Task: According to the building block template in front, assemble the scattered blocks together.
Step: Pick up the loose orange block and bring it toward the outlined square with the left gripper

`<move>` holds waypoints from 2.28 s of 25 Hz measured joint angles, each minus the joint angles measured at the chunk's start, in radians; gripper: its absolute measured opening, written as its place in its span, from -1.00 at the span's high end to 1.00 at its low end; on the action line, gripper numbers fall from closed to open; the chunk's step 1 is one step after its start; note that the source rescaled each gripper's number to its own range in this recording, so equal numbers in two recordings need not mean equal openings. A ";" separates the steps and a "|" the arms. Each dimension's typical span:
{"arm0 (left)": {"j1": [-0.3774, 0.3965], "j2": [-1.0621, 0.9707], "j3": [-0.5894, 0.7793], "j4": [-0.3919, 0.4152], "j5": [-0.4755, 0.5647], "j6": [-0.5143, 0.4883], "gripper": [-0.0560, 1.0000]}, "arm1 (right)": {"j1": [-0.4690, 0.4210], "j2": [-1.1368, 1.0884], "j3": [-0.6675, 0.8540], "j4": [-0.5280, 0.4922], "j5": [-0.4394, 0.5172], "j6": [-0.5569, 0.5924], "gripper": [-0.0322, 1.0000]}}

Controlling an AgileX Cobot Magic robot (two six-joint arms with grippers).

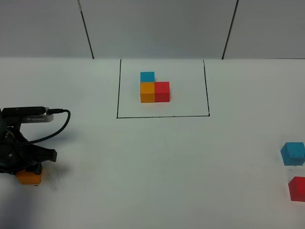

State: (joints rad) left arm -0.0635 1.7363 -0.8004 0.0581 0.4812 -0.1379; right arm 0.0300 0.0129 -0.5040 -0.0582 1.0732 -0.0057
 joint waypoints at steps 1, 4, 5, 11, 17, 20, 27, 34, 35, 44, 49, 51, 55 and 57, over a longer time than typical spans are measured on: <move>0.000 0.000 0.000 0.000 0.000 0.000 0.89 | 0.000 0.000 0.000 0.000 0.000 0.000 0.94; 0.000 0.000 0.000 0.022 -0.001 0.000 0.89 | 0.000 0.000 0.000 0.000 0.000 0.006 0.94; 0.000 0.000 -0.001 0.039 -0.003 0.000 0.89 | 0.000 0.000 0.000 0.000 0.000 0.006 0.94; -0.013 0.000 -0.080 0.097 0.070 0.040 0.89 | 0.000 0.000 0.000 0.000 0.000 0.006 0.94; -0.123 0.000 -0.244 0.045 0.221 0.358 0.89 | 0.000 0.000 0.000 0.000 0.000 0.006 0.94; -0.201 0.001 -0.313 -0.018 0.296 0.578 0.89 | 0.000 0.000 0.000 0.000 0.000 0.006 0.94; -0.371 0.001 -0.376 -0.122 0.364 0.877 0.89 | 0.000 0.000 0.000 0.000 0.000 0.006 0.94; -0.500 0.006 -0.419 -0.116 0.350 0.957 0.89 | 0.000 0.000 0.000 0.000 0.000 0.006 0.94; -0.516 0.011 -0.428 -0.112 0.346 0.958 0.89 | 0.000 0.000 0.000 0.000 0.000 0.006 0.94; -0.592 0.158 -0.558 -0.105 0.341 0.955 0.89 | 0.000 0.000 0.000 0.000 0.000 0.006 0.94; -0.597 0.244 -0.618 -0.105 0.357 0.955 0.89 | 0.000 0.000 0.000 0.000 0.000 0.000 0.94; -0.601 0.266 -0.621 -0.105 0.357 0.956 0.89 | 0.000 0.000 0.000 0.000 0.000 0.000 0.94; -0.626 0.294 -0.621 -0.096 0.345 0.960 0.89 | 0.000 0.000 0.000 0.000 0.000 0.000 0.94; -0.638 0.303 -0.621 -0.095 0.335 0.960 0.89 | 0.000 0.000 0.000 0.000 0.000 0.006 0.94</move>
State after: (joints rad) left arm -0.7014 2.0398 -1.4215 -0.0368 0.8157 0.8226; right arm 0.0300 0.0126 -0.5040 -0.0582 1.0732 0.0000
